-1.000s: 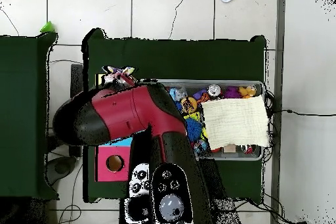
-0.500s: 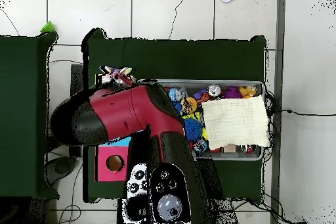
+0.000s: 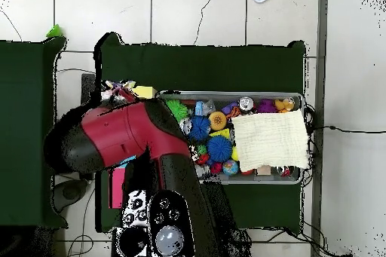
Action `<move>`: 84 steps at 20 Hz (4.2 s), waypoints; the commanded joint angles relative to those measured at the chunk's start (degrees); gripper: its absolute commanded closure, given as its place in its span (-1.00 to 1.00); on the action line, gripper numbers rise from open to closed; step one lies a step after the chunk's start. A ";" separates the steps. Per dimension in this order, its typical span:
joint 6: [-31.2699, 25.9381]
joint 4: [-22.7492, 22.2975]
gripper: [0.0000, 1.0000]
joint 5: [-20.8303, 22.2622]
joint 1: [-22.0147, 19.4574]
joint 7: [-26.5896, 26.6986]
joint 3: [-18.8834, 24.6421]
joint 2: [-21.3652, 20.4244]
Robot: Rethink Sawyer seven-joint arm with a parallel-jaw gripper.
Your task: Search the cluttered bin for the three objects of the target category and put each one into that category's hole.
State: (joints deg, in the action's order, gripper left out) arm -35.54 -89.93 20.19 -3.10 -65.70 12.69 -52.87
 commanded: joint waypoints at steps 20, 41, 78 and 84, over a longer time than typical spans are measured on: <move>5.82 -7.39 1.00 0.74 0.76 -11.86 -2.83 6.32; 7.06 -8.01 1.00 -2.10 3.51 -13.83 -5.45 8.36; 0.71 -11.23 1.00 -6.09 3.38 -10.00 -5.29 0.17; 4.65 -11.09 1.00 -6.22 4.45 -13.23 -5.74 3.37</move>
State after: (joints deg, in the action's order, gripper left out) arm -31.65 -95.41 14.54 0.98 -65.73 7.69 -53.79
